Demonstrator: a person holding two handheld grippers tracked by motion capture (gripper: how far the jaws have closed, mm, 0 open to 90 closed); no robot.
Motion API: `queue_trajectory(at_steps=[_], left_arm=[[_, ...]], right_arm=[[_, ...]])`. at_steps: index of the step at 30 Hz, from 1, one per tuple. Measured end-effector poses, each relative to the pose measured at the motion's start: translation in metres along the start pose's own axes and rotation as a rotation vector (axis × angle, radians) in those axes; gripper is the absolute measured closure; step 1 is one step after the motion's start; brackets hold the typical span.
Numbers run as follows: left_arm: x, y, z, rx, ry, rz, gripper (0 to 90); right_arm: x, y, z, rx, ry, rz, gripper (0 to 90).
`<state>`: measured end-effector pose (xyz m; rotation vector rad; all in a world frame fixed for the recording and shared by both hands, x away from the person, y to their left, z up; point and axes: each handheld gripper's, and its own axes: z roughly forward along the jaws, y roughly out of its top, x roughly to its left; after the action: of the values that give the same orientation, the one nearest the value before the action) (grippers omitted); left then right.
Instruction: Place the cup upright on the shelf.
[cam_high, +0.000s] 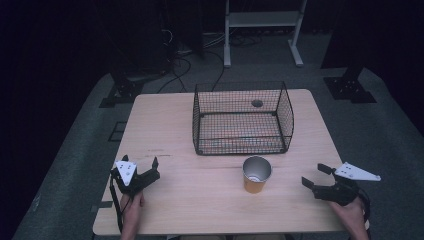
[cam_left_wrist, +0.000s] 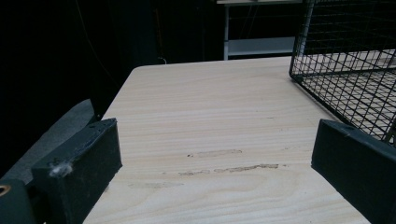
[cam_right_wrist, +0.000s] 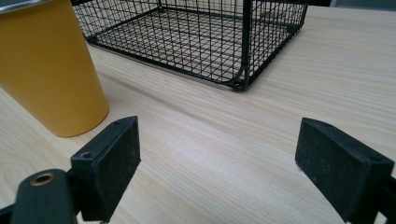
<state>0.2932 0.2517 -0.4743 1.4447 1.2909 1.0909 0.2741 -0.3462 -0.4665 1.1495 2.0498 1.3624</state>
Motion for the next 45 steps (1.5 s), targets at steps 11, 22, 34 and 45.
queue_trajectory(at_steps=[11, 22, 34, 45], left_arm=[[0.0, 0.0, -0.001, -0.002, -0.002, -0.004, 0.8], [0.0, 0.0, -0.001, -0.005, -0.005, -0.001, 0.8], [0.0, 0.0, -0.001, -0.005, -0.004, -0.002, 0.8], [0.0, 0.0, -0.001, -0.006, -0.005, -0.002, 0.8]], right_arm=[[0.005, 0.006, 0.002, -0.007, 0.025, -0.01, 12.4], [0.016, 0.021, 0.005, 0.001, 0.072, -0.039, 9.0], [0.03, 0.032, 0.011, 0.026, 0.124, -0.071, 2.9], [0.045, 0.037, 0.017, 0.043, 0.173, -0.106, 2.1]])
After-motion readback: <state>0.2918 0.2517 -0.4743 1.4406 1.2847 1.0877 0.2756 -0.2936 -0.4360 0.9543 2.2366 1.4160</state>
